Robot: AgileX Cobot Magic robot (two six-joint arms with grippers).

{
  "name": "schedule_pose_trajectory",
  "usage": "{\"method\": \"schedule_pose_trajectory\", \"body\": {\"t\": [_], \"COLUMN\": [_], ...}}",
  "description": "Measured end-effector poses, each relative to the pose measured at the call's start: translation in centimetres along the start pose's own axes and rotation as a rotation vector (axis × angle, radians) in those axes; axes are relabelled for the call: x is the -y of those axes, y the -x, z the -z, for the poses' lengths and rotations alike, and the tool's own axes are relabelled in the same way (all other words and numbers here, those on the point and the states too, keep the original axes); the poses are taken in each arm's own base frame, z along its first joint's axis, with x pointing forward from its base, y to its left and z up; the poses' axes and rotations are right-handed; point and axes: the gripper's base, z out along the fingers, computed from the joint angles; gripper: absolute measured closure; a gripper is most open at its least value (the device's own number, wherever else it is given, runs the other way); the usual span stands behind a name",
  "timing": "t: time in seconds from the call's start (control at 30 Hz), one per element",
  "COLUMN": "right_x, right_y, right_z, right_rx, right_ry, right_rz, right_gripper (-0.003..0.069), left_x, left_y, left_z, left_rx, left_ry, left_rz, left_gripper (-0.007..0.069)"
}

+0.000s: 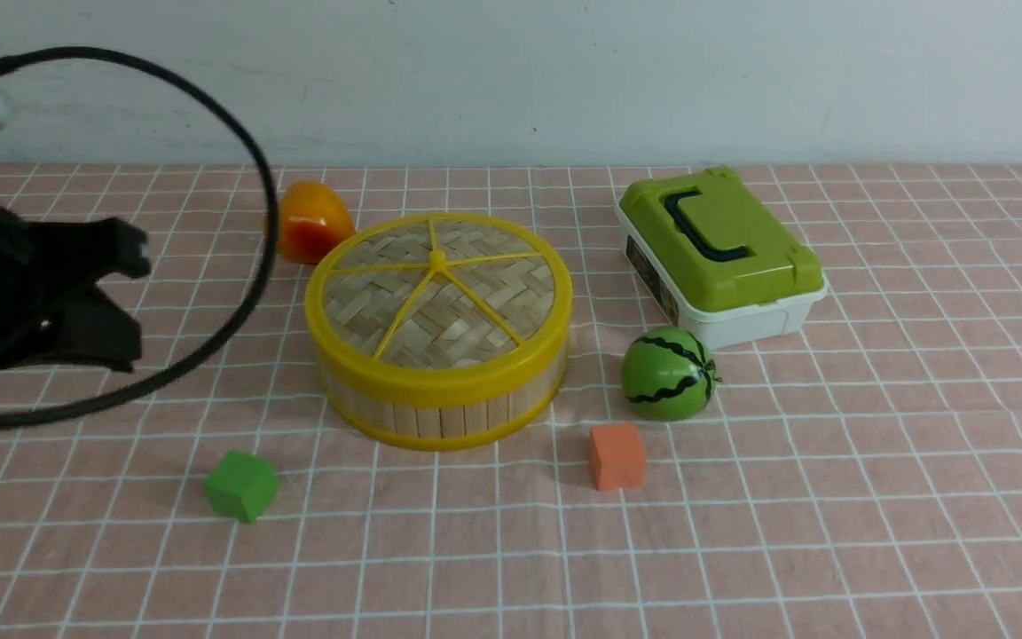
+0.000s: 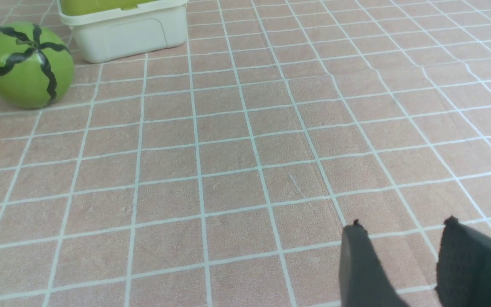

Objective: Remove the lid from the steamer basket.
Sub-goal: Use the left arm to lift the lid of the steamer

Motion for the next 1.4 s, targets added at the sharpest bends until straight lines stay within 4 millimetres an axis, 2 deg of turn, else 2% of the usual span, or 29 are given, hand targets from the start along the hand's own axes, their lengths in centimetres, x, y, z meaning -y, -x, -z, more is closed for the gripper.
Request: {"method": "schedule_pose_trajectory", "body": {"t": [0.17,0.23,0.37,0.4,0.43,0.47,0.53,0.63,0.67,0.83,0.9,1.0,1.2,1.4], "right_x": [0.0,0.0,0.0,0.0,0.0,0.0,0.0,0.0,0.0,0.0,0.0,0.0,0.0,0.0], "right_y": [0.0,0.0,0.0,0.0,0.0,0.0,0.0,0.0,0.0,0.0,0.0,0.0,0.0,0.0], "right_z": [0.0,0.0,0.0,0.0,0.0,0.0,0.0,0.0,0.0,0.0,0.0,0.0,0.0,0.0], "right_rx": [0.0,0.0,0.0,0.0,0.0,0.0,0.0,0.0,0.0,0.0,0.0,0.0,0.0,0.0], "right_ry": [0.0,0.0,0.0,0.0,0.0,0.0,0.0,0.0,0.0,0.0,0.0,0.0,0.0,0.0], "right_rz": [0.0,0.0,0.0,0.0,0.0,0.0,0.0,0.0,0.0,0.0,0.0,0.0,0.0,0.0], "right_gripper": [0.0418,0.0418,0.0418,0.0418,0.0418,0.0418,0.0418,0.0418,0.0418,0.0418,0.0418,0.0418,0.0418,0.0418], "left_x": [2.8,4.9,7.6,7.6,8.6,8.8,9.9,11.9,11.9,12.8,12.5,12.0,11.6,11.5], "left_y": [2.5,4.0,6.6,6.7,7.5,7.7,8.6,9.7,9.8,10.4,10.4,10.2,10.1,9.9], "left_z": [-2.7,-4.4,-7.3,-7.5,-8.7,-9.0,-10.6,-14.0,-14.2,-18.1,-19.4,-20.7,-21.8,-22.4], "left_rx": [-0.035,-0.044,-0.03,-0.027,-0.022,-0.019,-0.013,-0.002,0.0,0.004,-0.004,-0.016,-0.009,-0.021], "left_ry": [-0.027,-0.029,-0.004,0.0,0.009,0.009,0.012,0.004,0.006,0.047,0.069,0.1,0.128,0.13], "left_rz": [-0.088,-0.137,-0.23,-0.234,-0.272,-0.277,-0.309,-0.355,-0.358,-0.417,-0.422,-0.411,-0.379,-0.365], "left_gripper": [0.0637,0.0637,0.0637,0.0637,0.0634,0.0633,0.061,0.0506,0.0491,0.0319,0.0286,0.0276,0.0287,0.0347]}}
